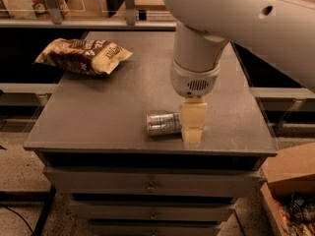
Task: Place redbull can upright
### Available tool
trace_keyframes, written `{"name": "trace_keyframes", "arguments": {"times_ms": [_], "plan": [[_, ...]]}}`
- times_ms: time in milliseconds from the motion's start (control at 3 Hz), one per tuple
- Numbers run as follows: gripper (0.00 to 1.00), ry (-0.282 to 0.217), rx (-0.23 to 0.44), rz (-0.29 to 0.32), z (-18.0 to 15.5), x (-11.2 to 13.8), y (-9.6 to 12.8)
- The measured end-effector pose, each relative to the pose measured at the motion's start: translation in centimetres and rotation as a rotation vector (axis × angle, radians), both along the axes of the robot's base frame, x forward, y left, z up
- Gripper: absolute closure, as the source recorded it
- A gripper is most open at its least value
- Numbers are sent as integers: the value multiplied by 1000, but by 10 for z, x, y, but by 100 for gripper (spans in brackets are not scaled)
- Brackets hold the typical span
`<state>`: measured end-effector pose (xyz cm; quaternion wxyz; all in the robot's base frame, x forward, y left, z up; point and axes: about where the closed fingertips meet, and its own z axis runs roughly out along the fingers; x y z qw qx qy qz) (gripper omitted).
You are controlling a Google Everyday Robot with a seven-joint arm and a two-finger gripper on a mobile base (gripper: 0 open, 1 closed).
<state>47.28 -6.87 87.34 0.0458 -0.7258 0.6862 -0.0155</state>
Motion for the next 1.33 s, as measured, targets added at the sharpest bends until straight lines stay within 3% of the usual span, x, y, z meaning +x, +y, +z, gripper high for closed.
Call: {"name": "trace_keyframes", "arguments": {"times_ms": [667, 1000, 1333], "plan": [[0, 54, 51, 4, -24, 2, 32], [0, 55, 82, -23, -33, 4, 41], [7, 52, 98, -55, -42, 7, 44]]}}
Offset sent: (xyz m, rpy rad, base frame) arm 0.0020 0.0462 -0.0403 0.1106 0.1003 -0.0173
